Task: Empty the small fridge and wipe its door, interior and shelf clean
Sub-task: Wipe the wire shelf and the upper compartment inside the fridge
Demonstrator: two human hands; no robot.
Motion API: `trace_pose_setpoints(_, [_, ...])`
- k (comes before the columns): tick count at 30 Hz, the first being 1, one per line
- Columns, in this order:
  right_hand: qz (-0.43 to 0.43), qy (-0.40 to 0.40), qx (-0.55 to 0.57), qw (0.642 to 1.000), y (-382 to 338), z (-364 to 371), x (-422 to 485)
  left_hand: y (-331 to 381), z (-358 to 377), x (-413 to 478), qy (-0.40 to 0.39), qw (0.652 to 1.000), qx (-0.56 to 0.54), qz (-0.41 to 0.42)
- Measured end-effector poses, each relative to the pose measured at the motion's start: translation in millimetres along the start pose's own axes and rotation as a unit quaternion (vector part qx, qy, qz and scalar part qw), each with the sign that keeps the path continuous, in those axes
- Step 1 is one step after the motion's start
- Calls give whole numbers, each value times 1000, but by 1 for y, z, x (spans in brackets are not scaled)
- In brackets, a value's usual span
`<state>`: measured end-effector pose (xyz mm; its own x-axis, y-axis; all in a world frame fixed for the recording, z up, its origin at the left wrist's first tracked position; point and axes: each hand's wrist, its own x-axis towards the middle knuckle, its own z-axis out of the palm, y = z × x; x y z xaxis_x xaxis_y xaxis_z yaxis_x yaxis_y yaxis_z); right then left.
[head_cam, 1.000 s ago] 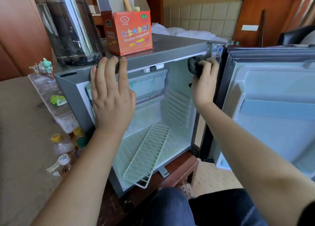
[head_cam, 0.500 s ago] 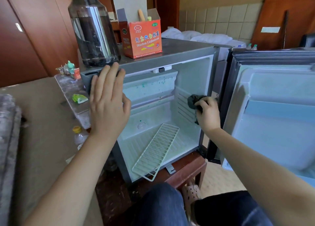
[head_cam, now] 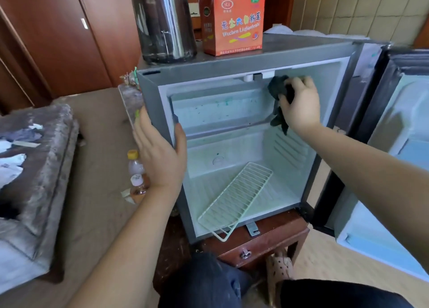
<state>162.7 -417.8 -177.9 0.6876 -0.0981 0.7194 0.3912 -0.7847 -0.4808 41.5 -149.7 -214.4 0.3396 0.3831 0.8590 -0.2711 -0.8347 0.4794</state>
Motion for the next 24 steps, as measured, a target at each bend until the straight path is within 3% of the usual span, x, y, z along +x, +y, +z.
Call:
trace_pose_setpoints(5, [71,-9,31,997,-8,26,51,-15,11,-3,17,999,-13,46])
trace_pose_setpoints(10, [84,-95,-96,987,-1,56,73,-15,13,-4,20,999,-18,25])
trace_pose_setpoints(13, [95,-121,-107,982,-4,72,78,-16,14,-4,21,999,-19,31])
trace_pose_setpoints(17, [67,-124,-131,981,-24,91,69,-17,14,-4,31,999,-16,35])
trace_pose_setpoints(24, [8,-168,-72,983,-87,117,50,-13,12,-4,30,999,-17,31])
